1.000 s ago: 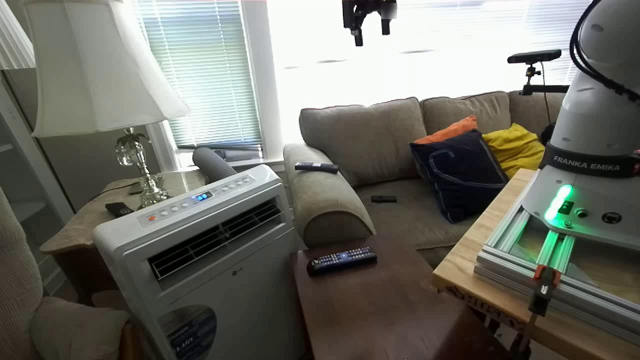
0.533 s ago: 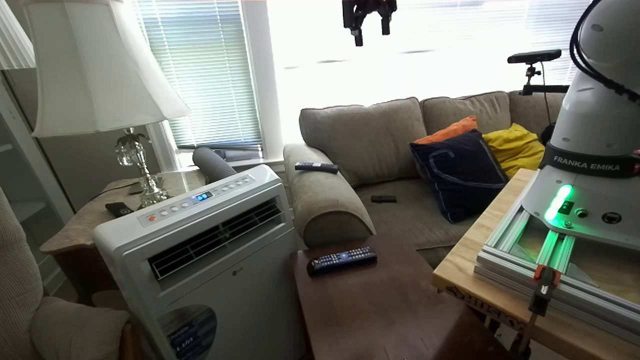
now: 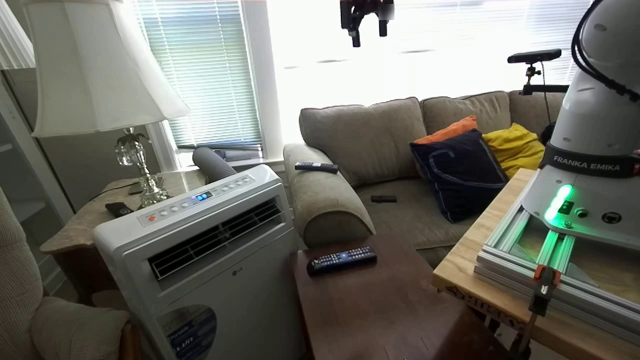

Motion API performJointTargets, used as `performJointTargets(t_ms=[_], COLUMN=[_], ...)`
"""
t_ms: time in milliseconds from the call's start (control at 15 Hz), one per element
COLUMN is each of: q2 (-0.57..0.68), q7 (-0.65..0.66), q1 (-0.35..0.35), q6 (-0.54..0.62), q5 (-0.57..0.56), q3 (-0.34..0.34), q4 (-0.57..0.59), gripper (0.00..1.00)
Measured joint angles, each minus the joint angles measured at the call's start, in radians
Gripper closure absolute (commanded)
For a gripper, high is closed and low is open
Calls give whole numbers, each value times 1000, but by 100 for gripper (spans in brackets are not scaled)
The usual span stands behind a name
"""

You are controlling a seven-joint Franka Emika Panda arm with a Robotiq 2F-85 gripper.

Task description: Remove the remote control from the armrest and put it on the table.

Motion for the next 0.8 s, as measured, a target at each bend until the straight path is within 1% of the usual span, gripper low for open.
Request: performJointTargets(t_ms=[133, 333, 467, 600, 800], q2=[46, 175, 291, 409, 572], q7=[-18, -100, -203, -332, -506], q1=[5, 5, 5, 5, 3], q6=[66, 153, 173, 172, 160], q5=[0, 0, 1, 14, 43], q3=[-19, -66, -111, -153, -195], q4=[10, 75, 162, 266, 424], gripper=[0, 0, 0, 0, 0])
